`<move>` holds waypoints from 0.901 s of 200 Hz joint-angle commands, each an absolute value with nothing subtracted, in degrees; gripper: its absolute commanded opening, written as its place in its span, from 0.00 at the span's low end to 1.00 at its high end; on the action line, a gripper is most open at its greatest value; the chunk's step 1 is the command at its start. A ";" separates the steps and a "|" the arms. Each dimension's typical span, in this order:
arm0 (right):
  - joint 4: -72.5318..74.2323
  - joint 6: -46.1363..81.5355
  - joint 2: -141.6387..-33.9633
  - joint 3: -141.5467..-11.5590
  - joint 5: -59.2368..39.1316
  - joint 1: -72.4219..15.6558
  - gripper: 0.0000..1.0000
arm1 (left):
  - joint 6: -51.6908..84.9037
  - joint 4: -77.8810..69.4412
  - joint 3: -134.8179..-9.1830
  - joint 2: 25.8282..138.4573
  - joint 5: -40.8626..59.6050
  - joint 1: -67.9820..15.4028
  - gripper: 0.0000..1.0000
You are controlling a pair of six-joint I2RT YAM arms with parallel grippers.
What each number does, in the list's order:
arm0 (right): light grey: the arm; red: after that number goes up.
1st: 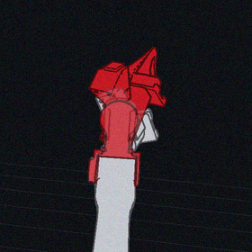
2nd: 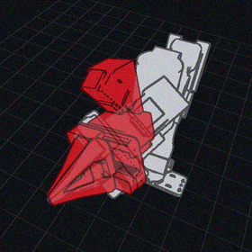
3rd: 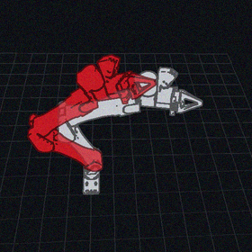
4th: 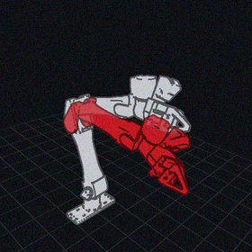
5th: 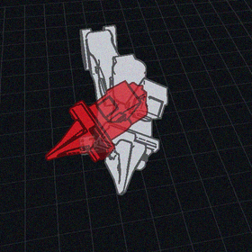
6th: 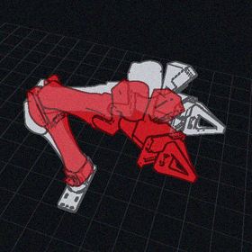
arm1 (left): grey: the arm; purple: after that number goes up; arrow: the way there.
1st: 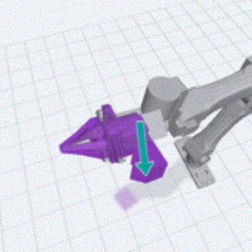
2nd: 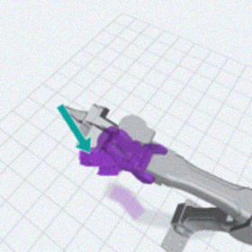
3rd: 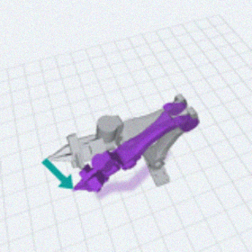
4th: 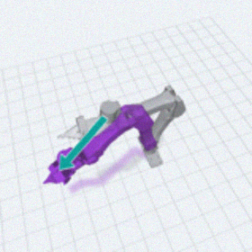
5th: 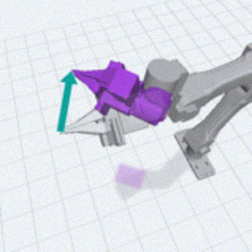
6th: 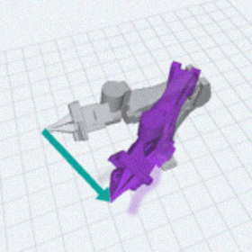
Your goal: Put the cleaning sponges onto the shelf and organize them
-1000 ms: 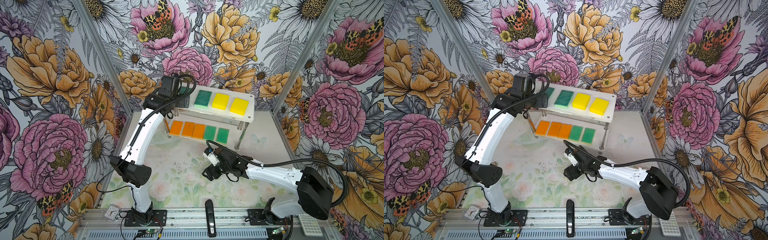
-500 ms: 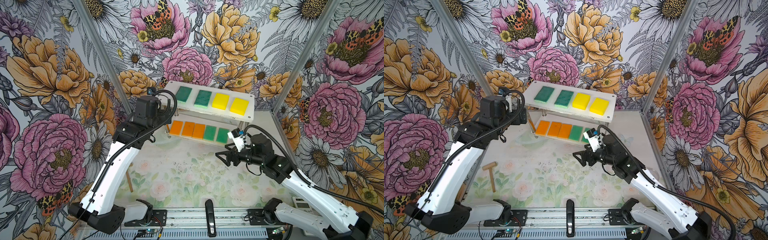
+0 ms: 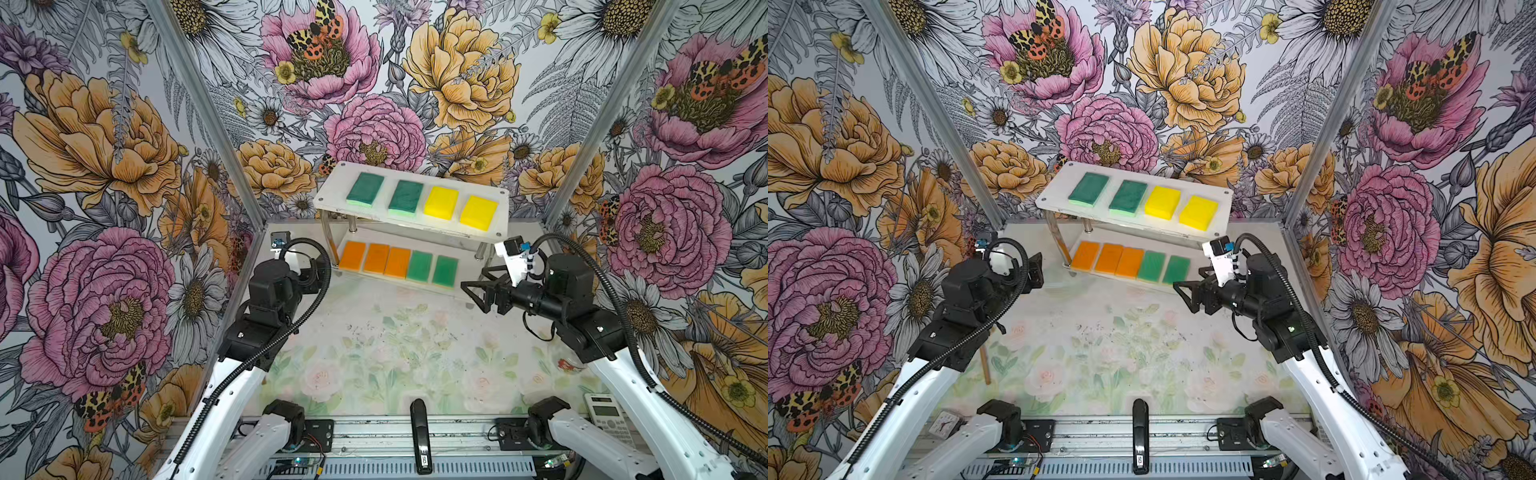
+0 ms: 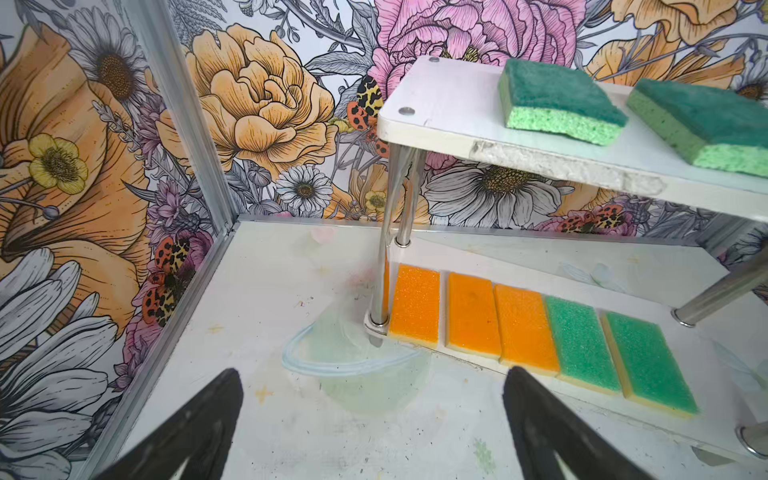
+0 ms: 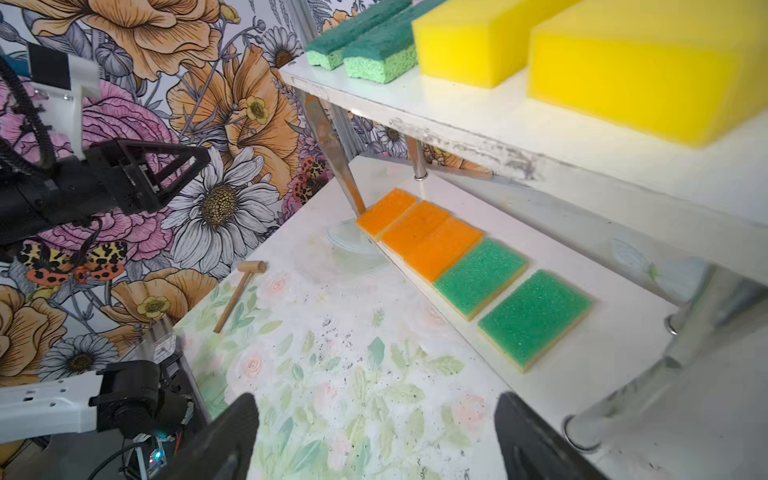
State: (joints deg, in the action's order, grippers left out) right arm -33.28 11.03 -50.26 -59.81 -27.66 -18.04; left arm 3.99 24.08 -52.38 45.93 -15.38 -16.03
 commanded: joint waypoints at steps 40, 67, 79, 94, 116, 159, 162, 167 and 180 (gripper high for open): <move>-35.42 5.21 -50.29 -55.70 -18.15 -13.19 0.92 | 0.99 1.93 -33.22 37.50 -15.43 -14.48 0.99; -35.21 5.47 -51.47 -54.91 -14.88 -12.74 0.92 | 0.82 -1.89 -27.88 35.78 -12.39 -13.04 0.99; -35.16 5.52 -51.92 -54.93 -13.42 -12.55 0.93 | 1.22 -3.81 -25.99 35.91 -12.56 -12.41 0.99; -34.44 5.73 -52.16 -54.12 -9.58 -12.44 0.92 | 1.24 -5.95 -24.09 36.45 -13.06 -11.63 0.99; -33.36 4.95 -52.28 -52.58 -1.77 -12.41 0.92 | 0.92 -9.63 -21.43 37.62 -13.05 -10.44 0.99; -26.43 4.48 -51.96 -49.69 5.08 -11.82 0.93 | 2.13 -14.65 -18.63 41.62 -12.39 -7.67 0.99; -25.78 4.52 -51.89 -49.26 5.36 -11.79 0.94 | 2.11 -14.98 -18.47 41.79 -12.39 -7.65 0.99; -24.60 4.44 -51.78 -48.50 5.87 -11.68 0.94 | 2.11 -15.53 -18.11 42.06 -12.39 -7.44 0.99; -21.14 4.31 -51.43 -46.24 7.20 -11.34 0.94 | 2.19 -17.00 -17.27 42.36 -12.39 -6.91 0.99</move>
